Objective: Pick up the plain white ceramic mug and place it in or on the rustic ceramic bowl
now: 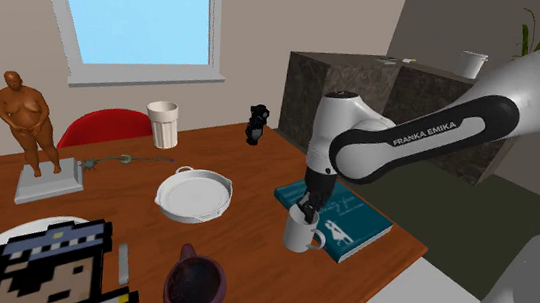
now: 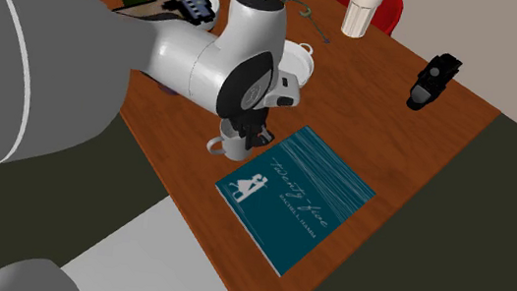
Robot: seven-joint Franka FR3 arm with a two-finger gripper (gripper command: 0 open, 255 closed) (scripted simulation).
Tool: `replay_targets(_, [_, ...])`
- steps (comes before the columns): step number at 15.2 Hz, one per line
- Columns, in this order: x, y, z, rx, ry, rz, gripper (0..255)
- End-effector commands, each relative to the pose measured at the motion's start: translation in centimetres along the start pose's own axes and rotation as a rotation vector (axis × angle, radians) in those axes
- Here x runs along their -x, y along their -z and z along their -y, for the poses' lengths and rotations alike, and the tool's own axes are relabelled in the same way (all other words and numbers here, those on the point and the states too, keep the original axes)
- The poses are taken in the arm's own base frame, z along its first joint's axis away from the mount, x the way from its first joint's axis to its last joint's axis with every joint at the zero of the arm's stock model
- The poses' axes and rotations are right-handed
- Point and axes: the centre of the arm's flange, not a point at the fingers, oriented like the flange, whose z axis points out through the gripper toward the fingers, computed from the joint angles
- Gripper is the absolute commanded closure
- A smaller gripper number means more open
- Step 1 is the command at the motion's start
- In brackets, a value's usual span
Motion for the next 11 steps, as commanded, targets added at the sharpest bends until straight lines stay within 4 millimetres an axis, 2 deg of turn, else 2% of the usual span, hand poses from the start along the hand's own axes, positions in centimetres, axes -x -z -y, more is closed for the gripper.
replay_targets(1, [0.0,1.1,0.0,0.000,0.000,0.000,255])
replay_targets(11, [0.2,6.3,0.0,0.000,0.000,0.000,255])
